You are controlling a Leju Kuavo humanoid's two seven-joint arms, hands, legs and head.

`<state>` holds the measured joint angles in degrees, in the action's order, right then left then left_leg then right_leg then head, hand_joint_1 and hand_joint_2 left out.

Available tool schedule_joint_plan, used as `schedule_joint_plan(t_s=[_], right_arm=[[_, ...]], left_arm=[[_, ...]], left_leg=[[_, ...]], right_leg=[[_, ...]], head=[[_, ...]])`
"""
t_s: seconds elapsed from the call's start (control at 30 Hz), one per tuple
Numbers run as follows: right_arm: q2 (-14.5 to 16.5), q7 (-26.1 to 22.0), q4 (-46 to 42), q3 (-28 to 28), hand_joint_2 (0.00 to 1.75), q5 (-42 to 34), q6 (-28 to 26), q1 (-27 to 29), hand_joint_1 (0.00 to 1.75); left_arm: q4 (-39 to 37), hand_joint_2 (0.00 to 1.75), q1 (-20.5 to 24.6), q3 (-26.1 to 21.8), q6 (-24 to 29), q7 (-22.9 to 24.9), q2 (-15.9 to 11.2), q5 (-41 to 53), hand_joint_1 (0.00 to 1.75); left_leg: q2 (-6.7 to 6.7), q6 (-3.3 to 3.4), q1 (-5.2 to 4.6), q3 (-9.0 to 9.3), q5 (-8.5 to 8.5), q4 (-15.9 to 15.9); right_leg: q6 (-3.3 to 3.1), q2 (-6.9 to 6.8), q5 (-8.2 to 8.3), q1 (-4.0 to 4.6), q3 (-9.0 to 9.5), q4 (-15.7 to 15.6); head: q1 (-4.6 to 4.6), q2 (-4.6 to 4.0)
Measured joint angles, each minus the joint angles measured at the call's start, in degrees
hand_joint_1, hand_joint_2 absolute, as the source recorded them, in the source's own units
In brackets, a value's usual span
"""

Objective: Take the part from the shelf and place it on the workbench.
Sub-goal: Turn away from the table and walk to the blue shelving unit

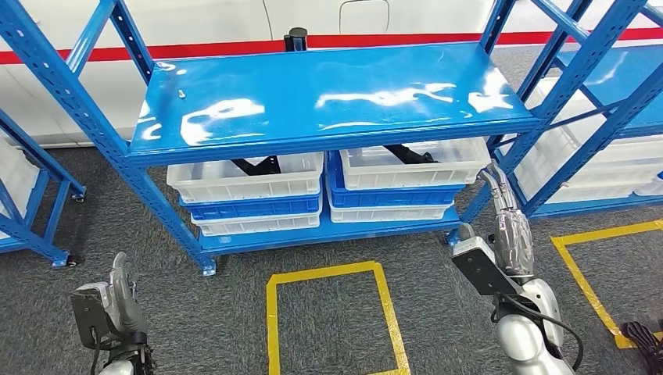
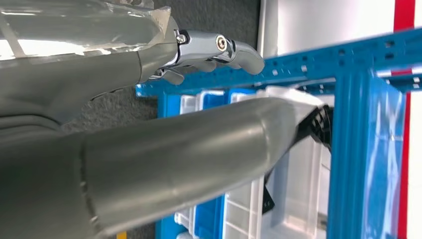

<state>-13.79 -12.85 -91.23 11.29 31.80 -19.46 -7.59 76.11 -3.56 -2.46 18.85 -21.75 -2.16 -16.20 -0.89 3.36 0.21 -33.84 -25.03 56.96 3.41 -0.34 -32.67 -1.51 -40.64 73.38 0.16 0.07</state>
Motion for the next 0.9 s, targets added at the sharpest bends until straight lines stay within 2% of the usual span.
schedule_joint_plan(t_s=[0.03, 0.07, 0.1, 0.13, 0.17, 0.2, 0.23, 0.33, 0.77, 0.83, 0.9], right_arm=[[0.0, 0.0, 0.03, 0.04, 0.0, -0.03, -0.01, 0.03, 0.0], [0.0, -0.01, 0.06, 0.08, 0.0, -0.09, -0.02, 0.01, 0.0], [0.0, -0.01, 0.08, 0.11, 0.0, -0.18, -0.02, -0.09, 0.0], [0.0, -0.02, 0.11, 0.16, 0.0, -0.29, -0.02, -0.24, 0.0], [0.0, -0.04, 0.14, 0.21, 0.0, -0.39, -0.02, -0.4, 0.0], [0.0, -0.07, 0.18, 0.28, 0.0, -0.46, -0.02, -0.54, 0.0], [0.01, -0.09, 0.23, 0.37, 0.0, -0.52, -0.02, -0.64, 0.0], [0.04, -0.12, 0.31, 0.54, 0.0, -0.58, -0.04, -0.79, 0.0], [0.16, -0.13, 0.45, 0.87, 0.0, -0.58, -0.05, -1.03, 0.0], [0.16, -0.15, 0.45, 0.92, 0.0, -0.58, -0.07, -1.15, 0.0], [0.13, -0.18, 0.5, 0.96, 0.0, -0.58, -0.08, -1.21, 0.0]], left_arm=[[-0.09, 0.0, -0.06, -0.01, 0.04, 0.0, 0.0, -0.07, 0.0], [-0.15, 0.0, -0.12, -0.01, 0.14, 0.0, 0.0, -0.17, 0.0], [-0.18, 0.0, -0.16, -0.01, 0.26, -0.01, 0.0, -0.3, 0.0], [-0.2, 0.0, -0.21, -0.01, 0.39, -0.01, 0.0, -0.4, 0.0], [-0.19, 0.0, -0.27, -0.02, 0.51, -0.02, -0.02, -0.49, 0.0], [-0.17, 0.0, -0.36, -0.02, 0.6, -0.03, -0.03, -0.55, 0.0], [-0.16, 0.0, -0.47, -0.02, 0.67, -0.04, -0.05, -0.56, 0.0], [-0.08, 0.0, -0.69, 0.01, 0.8, -0.07, -0.07, -0.58, 0.0], [0.14, 0.0, -0.69, -0.02, 0.85, -0.07, -0.1, -0.59, 0.0], [0.27, 0.0, -0.64, -0.02, 0.85, -0.07, -0.11, -0.57, 0.0], [0.33, 0.0, -0.65, -0.03, 0.85, -0.07, -0.11, -0.55, 0.0]], left_leg=[[-0.3, -0.01, -0.06, 0.03, -0.02, 0.03], [-0.6, -0.06, -0.07, 0.09, -0.04, 0.06], [-0.9, -0.17, -0.06, 0.16, -0.12, 0.14], [-1.14, -0.39, -0.14, 0.18, -0.24, 0.28], [-1.31, -0.64, -0.25, 0.14, -0.38, 0.45], [-1.4, -0.74, -0.39, 0.05, -0.55, 0.64], [-1.42, -0.63, -0.53, -0.05, -0.61, 0.77], [-1.33, -0.02, -0.51, 0.03, -0.52, 0.64], [-1.23, -0.31, -0.53, 0.21, -0.49, 0.26], [-1.16, -0.12, -0.23, 0.68, -0.07, -0.47], [-1.14, 0.04, -0.09, 0.87, 0.12, -0.76]], right_leg=[[0.33, 0.06, 0.51, 0.02, -0.13, -0.1], [0.77, 0.08, 1.84, 0.01, 0.94, -2.59], [1.18, 0.1, 3.59, -0.02, 2.88, -6.75], [1.31, 0.18, 5.05, 0.0, 4.8, -10.75], [1.13, 0.25, 6.09, 0.03, 6.28, -13.75], [0.8, 0.29, 6.63, 0.0, 7.1, -15.42], [0.4, 0.32, 6.71, 0.04, 7.25, -15.74], [0.1, 0.37, 6.87, 0.19, 7.32, -15.85], [0.2, 0.39, 6.81, 0.15, 7.34, -15.92], [0.16, 0.36, 5.68, 0.28, 6.44, -13.93], [-0.22, 0.35, 2.8, 0.35, 3.44, -7.58]], head=[[-0.01, 0.0], [-0.01, 0.0], [0.01, 0.0], [0.02, 0.0], [0.02, 0.0], [-0.01, 0.0], [-0.03, 0.0], [-0.09, 0.0], [-0.07, 0.0], [0.02, 0.0], [0.18, 0.0]])
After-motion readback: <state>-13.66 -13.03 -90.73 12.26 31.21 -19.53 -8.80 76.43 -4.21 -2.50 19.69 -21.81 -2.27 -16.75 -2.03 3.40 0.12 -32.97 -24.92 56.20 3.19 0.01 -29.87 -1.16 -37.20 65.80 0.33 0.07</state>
